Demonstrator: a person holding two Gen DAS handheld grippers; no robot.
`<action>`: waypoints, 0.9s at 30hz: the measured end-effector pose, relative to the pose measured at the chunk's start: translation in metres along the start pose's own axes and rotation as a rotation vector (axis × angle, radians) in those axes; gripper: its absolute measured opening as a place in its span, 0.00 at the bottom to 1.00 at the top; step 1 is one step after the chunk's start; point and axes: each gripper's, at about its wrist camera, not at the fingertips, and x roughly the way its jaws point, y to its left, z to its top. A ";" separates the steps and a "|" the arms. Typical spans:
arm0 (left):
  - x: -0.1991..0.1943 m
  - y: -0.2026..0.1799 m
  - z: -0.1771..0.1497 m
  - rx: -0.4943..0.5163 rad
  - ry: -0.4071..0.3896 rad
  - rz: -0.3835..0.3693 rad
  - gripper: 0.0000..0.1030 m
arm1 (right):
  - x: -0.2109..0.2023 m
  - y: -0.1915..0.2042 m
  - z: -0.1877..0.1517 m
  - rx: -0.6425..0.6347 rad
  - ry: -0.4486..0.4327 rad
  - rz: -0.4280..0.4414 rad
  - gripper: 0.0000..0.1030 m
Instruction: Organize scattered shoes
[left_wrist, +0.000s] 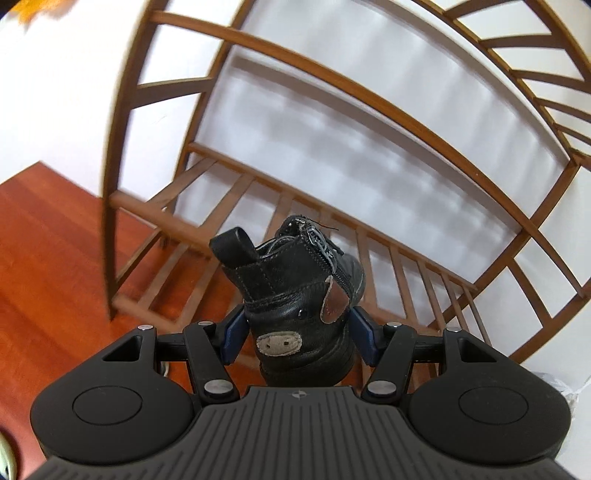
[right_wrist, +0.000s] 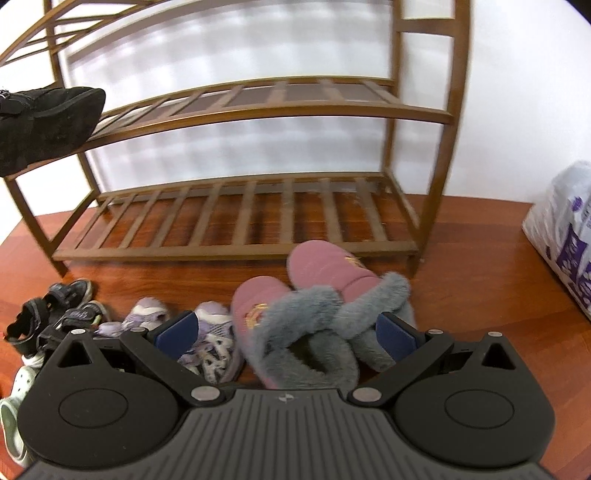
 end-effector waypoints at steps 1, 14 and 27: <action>-0.006 0.007 -0.004 -0.012 0.002 0.002 0.58 | -0.001 0.004 0.000 -0.010 0.001 0.007 1.00; -0.012 0.118 -0.069 -0.074 0.213 0.120 0.02 | -0.006 0.104 -0.005 -0.117 0.048 0.065 1.00; -0.008 0.186 -0.069 0.030 0.358 0.145 0.07 | -0.013 0.181 -0.024 -0.121 0.103 0.089 1.00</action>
